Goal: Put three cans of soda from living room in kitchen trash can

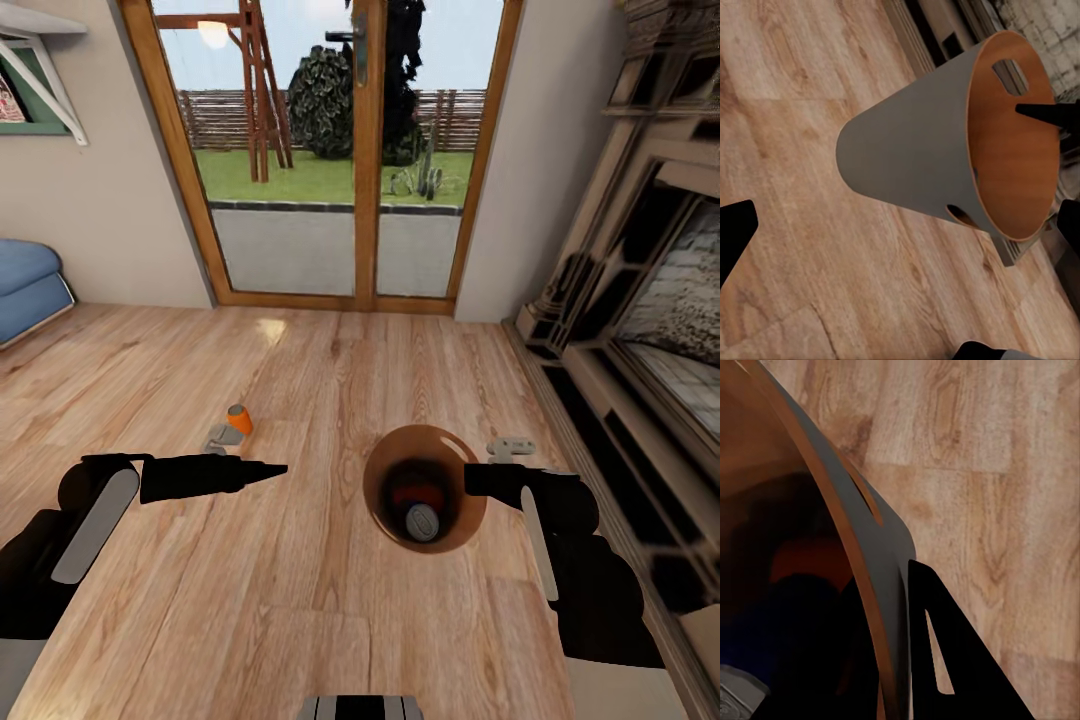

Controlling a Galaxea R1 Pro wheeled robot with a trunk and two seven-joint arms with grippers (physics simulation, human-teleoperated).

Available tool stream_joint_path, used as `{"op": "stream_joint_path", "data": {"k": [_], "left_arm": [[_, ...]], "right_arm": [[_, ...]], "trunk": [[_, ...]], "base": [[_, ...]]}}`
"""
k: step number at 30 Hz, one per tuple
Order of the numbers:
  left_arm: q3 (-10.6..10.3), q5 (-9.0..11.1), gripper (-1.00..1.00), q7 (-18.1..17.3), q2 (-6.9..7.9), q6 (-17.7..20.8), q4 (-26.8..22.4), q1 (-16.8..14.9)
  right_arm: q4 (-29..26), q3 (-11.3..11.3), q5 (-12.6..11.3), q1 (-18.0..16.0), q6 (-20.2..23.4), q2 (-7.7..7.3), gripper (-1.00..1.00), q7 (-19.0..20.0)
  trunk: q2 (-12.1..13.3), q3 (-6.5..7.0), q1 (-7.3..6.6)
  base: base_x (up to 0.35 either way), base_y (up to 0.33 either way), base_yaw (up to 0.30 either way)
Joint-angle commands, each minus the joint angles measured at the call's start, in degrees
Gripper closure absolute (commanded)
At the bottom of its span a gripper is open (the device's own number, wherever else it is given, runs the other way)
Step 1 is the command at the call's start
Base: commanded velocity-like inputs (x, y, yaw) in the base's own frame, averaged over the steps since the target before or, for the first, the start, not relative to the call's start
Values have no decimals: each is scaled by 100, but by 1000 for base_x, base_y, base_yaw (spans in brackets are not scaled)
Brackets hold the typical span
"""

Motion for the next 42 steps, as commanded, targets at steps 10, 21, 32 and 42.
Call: {"op": "stream_joint_path", "data": {"k": [10, 21, 32, 42], "left_arm": [[-1, -2, -100, 16, -2, 0, -7, -2], [-1, 1, -100, -6, -3, -2, -7, -3], [-6, 1, -100, -5, -6, 1, -15, -3], [-12, 8, -100, -5, -5, 0, -16, -2]], "right_arm": [[-1, 1, -121, -1, 10, 1, 100, 35], [-1, 1, -121, -5, 10, 1, 100, 35], [-1, 1, -121, -5, 10, -7, 100, 35], [-1, 1, -121, -10, 10, -17, 100, 35]], "trunk": [[0, 92, 0], [0, 192, 0], [0, 292, 0], [0, 383, 0]], "base": [[0, 0, 0], [0, 0, 0], [0, 0, 0], [0, 0, 0]]}}
